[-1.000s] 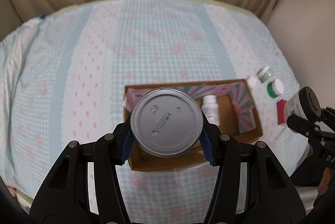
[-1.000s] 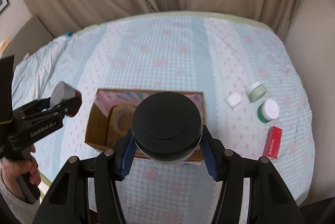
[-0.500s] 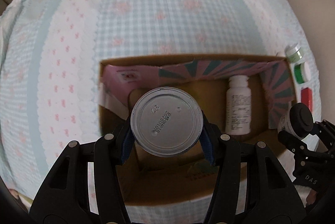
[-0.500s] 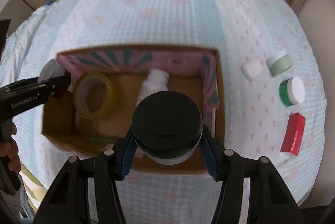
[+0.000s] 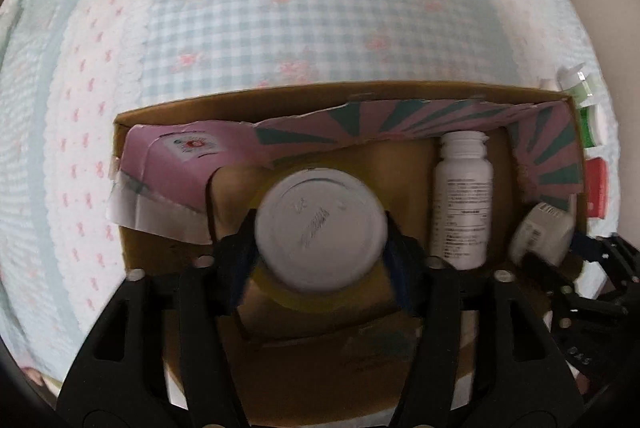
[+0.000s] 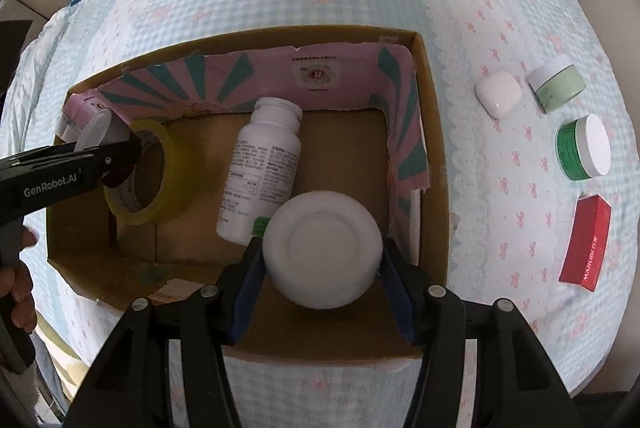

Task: Organize rigid objects
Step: 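Carry the silver tin and black-lidded jar into the box and release them, then withdraw both tools and move toward the jars and earbud case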

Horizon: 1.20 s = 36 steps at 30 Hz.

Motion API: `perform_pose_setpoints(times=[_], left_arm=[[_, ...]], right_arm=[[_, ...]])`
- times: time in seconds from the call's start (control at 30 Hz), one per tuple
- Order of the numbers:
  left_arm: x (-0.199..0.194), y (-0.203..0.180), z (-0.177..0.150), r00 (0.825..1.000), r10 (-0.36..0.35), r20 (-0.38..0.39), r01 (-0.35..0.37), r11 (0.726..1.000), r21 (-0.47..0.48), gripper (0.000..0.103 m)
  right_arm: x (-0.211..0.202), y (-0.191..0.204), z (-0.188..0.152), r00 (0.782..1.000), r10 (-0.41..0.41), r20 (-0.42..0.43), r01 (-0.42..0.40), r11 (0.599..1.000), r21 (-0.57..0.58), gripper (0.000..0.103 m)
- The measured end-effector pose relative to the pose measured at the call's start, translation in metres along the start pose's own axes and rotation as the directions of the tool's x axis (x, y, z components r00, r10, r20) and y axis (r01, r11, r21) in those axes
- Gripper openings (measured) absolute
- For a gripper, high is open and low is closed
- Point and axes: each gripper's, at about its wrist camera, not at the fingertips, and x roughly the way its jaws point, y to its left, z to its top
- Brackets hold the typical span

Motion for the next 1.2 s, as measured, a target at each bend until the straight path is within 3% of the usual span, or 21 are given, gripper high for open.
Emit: perform_pose_setpoints(times=[0.07,0.13,0.17,0.2,0.5,0.87,1.2], left_arm=[[-0.010,-0.004,-0.001,0.999,0.010,0.036,-0.011,1.000,0.024,0.103],[-0.016,-0.009,-0.002,0.998,0.020,0.052,-0.023,0.998,0.055,0.103],[-0.018,-0.010,-0.004,0.998,0.024,0.057,-0.027,0.998,0.063,0.103],[-0.019,-0.011,-0.005,0.998,0.028,0.060,-0.032,0.997,0.068,0.103],[-0.046,0.000,-0.026,0.994,0.040,0.102,-0.044,0.998,0.039,0.103],[-0.110,0.002,-0.074,0.978,0.063,0.198,-0.066,0.998,0.008,0.103],[-0.168,-0.025,-0.112,0.961,0.047,0.274,-0.054,0.998,0.020,0.103]], right_arm=[[-0.001,0.000,-0.002,1.000,0.028,0.013,-0.028,1.000,-0.006,0.057],[-0.006,0.000,-0.006,0.997,0.052,0.048,-0.052,0.999,-0.009,0.093],[-0.008,0.001,-0.007,0.997,0.054,0.062,-0.054,0.998,-0.012,0.101],[-0.011,0.004,-0.008,0.994,0.076,0.075,-0.075,0.997,-0.020,0.103],[-0.029,0.012,-0.020,0.989,0.059,0.136,-0.053,0.997,-0.048,0.103],[-0.081,0.012,-0.036,0.973,0.057,0.225,-0.040,0.996,-0.082,0.103],[-0.144,0.002,-0.064,0.962,0.044,0.268,-0.025,0.997,-0.074,0.103]])
